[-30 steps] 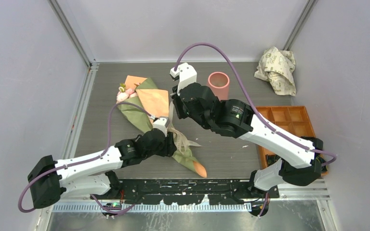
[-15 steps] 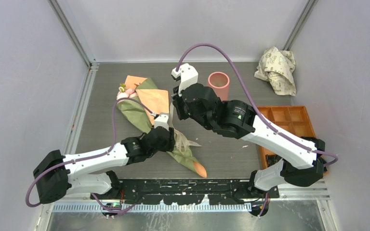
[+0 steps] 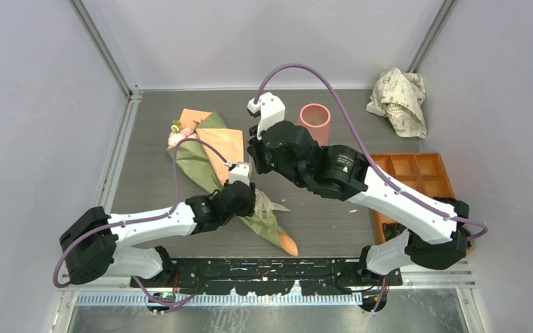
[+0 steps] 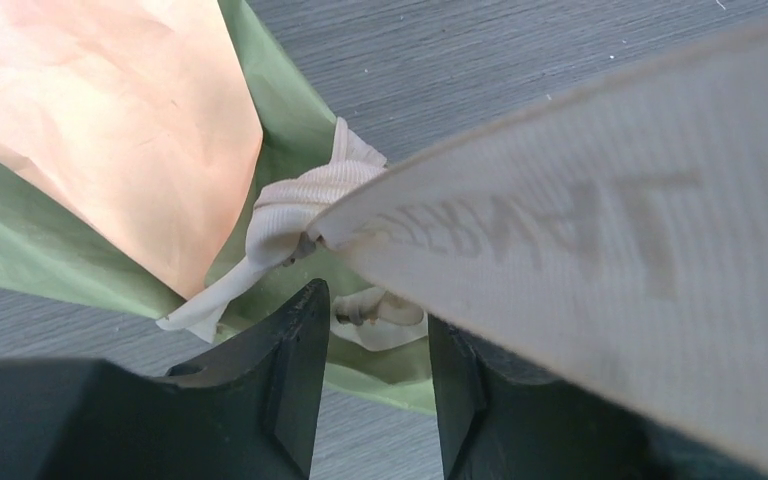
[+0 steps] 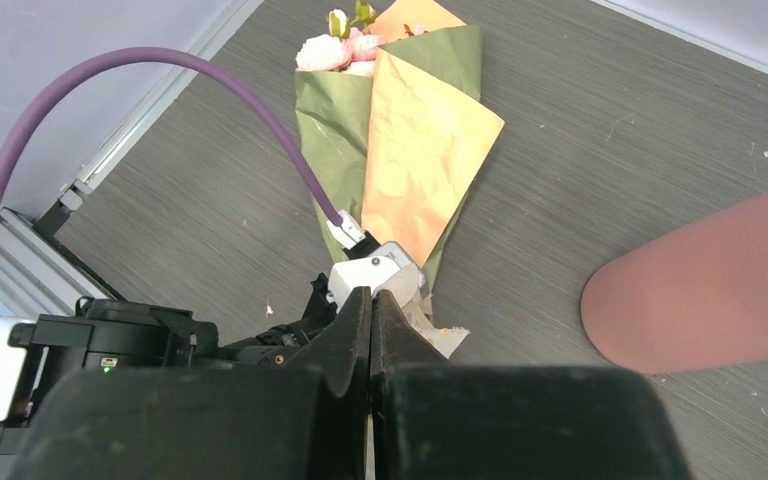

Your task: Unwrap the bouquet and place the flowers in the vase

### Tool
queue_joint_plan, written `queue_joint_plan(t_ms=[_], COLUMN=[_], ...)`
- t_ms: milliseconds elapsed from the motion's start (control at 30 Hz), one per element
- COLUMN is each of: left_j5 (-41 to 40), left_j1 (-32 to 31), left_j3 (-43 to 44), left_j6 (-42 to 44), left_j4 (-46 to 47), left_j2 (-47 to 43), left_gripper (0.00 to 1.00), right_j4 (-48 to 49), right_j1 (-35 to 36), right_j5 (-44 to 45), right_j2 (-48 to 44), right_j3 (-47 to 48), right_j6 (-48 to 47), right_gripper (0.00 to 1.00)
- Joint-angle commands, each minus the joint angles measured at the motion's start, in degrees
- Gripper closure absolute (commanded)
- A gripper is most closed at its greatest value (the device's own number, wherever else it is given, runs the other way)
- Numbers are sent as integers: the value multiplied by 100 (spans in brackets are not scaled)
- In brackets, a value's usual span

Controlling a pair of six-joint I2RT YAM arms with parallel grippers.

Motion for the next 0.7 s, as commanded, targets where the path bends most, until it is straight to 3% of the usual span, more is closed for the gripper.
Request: queue_joint_plan(t_ms=[0,233,367,500,667], left_j5=[-305,-482,-526,-910,-1611], left_j1=[-24,-26,-23,-26,-15], left_j3=[237,286,503,793,1148], left_j6=[154,210,152,-130,-660], left_j4=[539,500,-107,-1374,-2981], left_j2=[157,326,77,-696,-2372], left_gripper=[59,81,94,98,98], right_j4=[348,384,318,235,96], right_j1=[-12,-8,-19,-162,-658], right_j5=[-87,-52,263,707,770], right_j2=[-309,-377,-391,-570,-877], right_j3=[-17,-130,-179,-404,-867], right_j6=[142,219,247,407,714], right_gripper=[99,99,99,99,99])
